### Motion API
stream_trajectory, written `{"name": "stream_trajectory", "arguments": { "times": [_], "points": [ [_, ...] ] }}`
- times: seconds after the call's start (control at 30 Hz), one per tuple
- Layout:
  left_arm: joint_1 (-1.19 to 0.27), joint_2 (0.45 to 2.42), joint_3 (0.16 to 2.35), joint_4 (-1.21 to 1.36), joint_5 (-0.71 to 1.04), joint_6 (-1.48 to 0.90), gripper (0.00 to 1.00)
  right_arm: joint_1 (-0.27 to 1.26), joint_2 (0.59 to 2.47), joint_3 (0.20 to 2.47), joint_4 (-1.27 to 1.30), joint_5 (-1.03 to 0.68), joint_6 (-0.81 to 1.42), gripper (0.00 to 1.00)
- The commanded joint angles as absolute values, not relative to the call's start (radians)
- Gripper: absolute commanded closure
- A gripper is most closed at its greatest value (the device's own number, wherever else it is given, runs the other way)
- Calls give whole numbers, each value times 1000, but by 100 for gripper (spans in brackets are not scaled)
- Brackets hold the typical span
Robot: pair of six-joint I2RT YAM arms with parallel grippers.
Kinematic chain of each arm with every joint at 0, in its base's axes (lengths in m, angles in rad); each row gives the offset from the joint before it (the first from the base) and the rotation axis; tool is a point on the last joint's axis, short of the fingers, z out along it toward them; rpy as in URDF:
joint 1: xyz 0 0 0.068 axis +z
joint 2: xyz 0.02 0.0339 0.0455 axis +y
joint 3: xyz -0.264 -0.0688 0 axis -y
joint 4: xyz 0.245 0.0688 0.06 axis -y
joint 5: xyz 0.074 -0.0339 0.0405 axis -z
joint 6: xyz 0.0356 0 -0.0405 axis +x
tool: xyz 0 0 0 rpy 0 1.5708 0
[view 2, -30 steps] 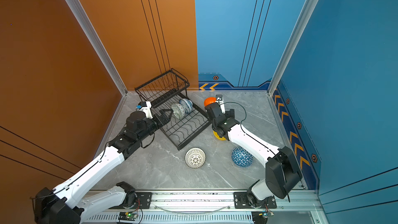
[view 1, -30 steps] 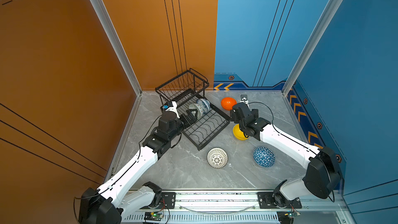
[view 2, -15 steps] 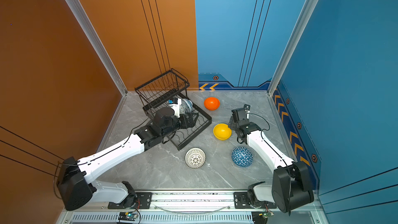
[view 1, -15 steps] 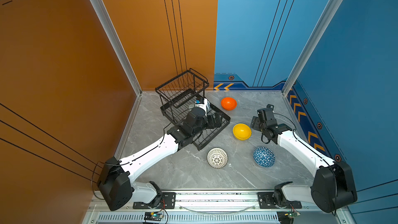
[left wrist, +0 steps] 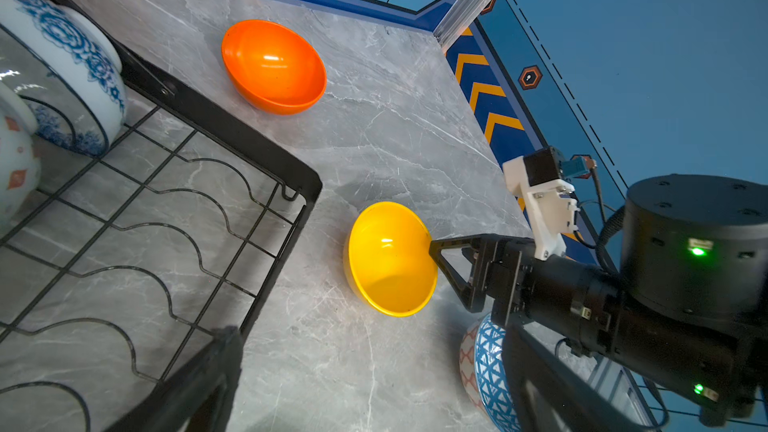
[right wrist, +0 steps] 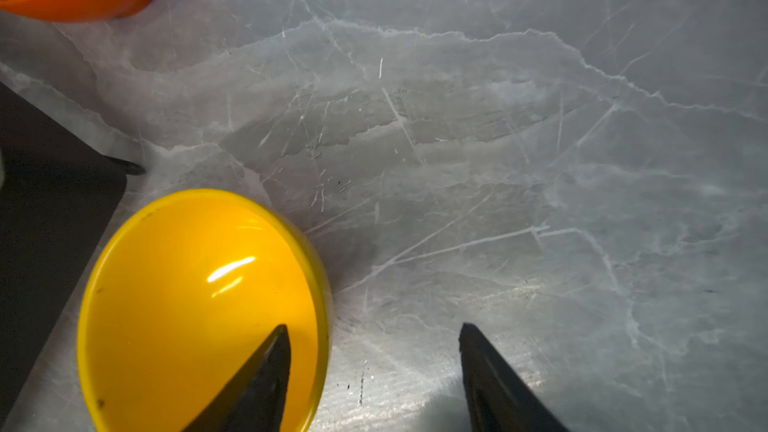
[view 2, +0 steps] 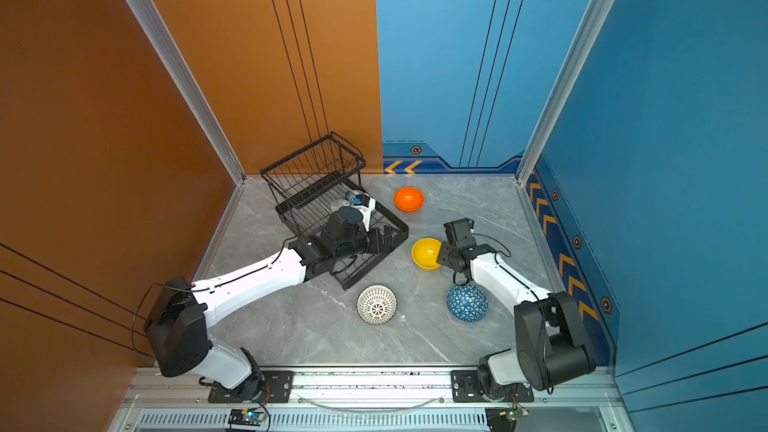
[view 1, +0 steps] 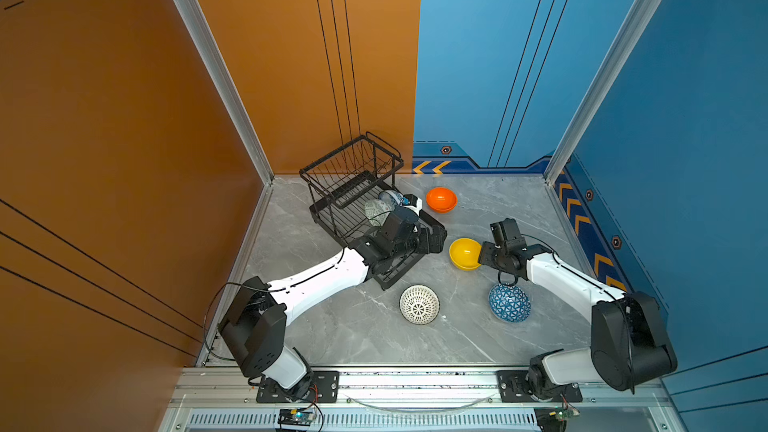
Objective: Load the bowls into the dish rack
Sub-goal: 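Close the right gripper on the rim of the yellow bowl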
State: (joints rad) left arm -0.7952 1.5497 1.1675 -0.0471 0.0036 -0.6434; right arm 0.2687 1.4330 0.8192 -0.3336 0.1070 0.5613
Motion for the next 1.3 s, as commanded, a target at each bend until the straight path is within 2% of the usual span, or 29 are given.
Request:
{"name": "stream_trajectory", "arguments": {
  "times": [0.0,0.67,0.77,0.97,1.27],
  "points": [
    [-804,1559,1191,-67,25,-647,2,263,1464,810,-296,52,580,41],
    [-784,1615,1221,-109,144,-651,2,257,1556,834,-237,-10,606,69],
    [-782,1612,1221,-115,140,-647,2,258,1560,837,-238,-5,605,72],
    [-780,1607,1225,-126,138,-644,2,257,1561,837,-242,17,602,85],
    [-748,1565,1209,-146,131,-651,2,280,1503,871,-295,97,574,94]
  ]
}}
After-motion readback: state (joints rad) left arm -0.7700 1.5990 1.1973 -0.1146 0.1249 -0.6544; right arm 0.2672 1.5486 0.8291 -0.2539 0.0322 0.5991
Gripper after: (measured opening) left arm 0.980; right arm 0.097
